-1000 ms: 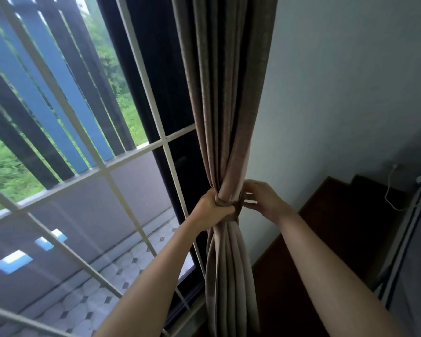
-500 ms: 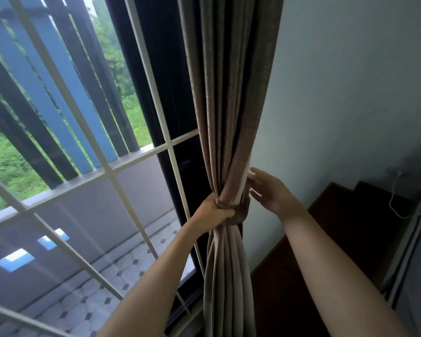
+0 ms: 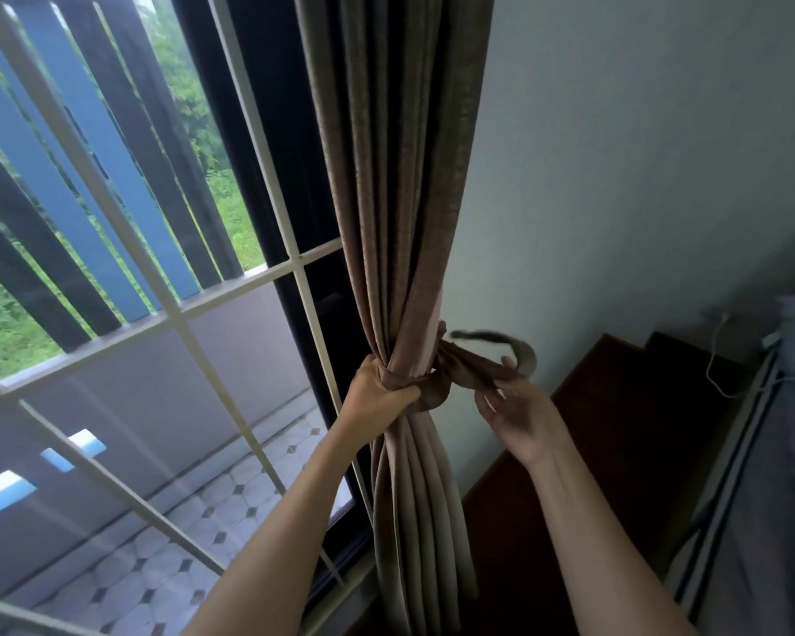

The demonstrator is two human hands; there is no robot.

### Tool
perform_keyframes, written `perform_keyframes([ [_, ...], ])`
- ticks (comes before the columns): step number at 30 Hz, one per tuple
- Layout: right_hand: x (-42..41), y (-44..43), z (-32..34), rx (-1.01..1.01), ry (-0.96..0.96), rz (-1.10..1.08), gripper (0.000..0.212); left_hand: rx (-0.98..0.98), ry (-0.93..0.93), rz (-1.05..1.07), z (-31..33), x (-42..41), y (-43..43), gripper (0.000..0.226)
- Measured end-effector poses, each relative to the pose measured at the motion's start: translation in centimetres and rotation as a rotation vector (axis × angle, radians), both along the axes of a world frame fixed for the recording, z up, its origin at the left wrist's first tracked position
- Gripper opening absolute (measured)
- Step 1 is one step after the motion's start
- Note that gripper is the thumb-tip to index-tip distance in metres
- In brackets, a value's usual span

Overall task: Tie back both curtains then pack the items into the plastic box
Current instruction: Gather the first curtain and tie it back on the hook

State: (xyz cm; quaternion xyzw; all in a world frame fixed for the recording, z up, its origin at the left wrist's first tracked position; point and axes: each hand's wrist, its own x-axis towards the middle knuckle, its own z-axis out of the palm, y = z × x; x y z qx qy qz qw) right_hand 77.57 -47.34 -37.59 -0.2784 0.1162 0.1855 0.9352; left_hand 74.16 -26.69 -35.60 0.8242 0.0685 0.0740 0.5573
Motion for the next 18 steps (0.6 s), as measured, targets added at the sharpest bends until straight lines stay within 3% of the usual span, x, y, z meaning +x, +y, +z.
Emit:
perform_keyframes([
  [3, -1.0, -0.4, -0.1, 0.080, -0.060, 0.067, 0.054, 0.018, 0.056, -0.038, 0.1, 0.1, 0.4, 0.040],
  [7, -4.1, 0.8, -0.1, -0.088, -0.201, 0.135, 0.034, 0.045, 0.104, -0.033, 0.5, -0.1, 0.2, 0.045],
  [9, -5.4, 1.9, 0.2, -0.364, -0.347, 0.166, 0.022, 0.070, 0.128, -0.043, 0.9, -0.6, 0.1, 0.043],
  [11, -5.7, 3.1, 0.5, -0.746, -0.508, 0.395, 0.017, 0.118, 0.138, -0.052, 0.9, -1.5, -0.1, 0.046],
  [13, -6.0, 3.9, 0.6, -0.945, -0.633, 0.591, 0.019, 0.158, 0.042, 0.039, 0.8, -3.2, -0.5, 0.050],
  [16, -7.1, 3.8, -1.5, -0.945, -0.745, 0.265, 0.015, 0.284, -0.278, 0.258, 0.5, -6.2, -1.3, 0.032],
  [18, -8.1, 3.9, -2.5, -0.886, -0.754, 0.113, 0.010, 0.400, -0.363, 0.276, 0.7, -7.4, -1.7, 0.030],
])
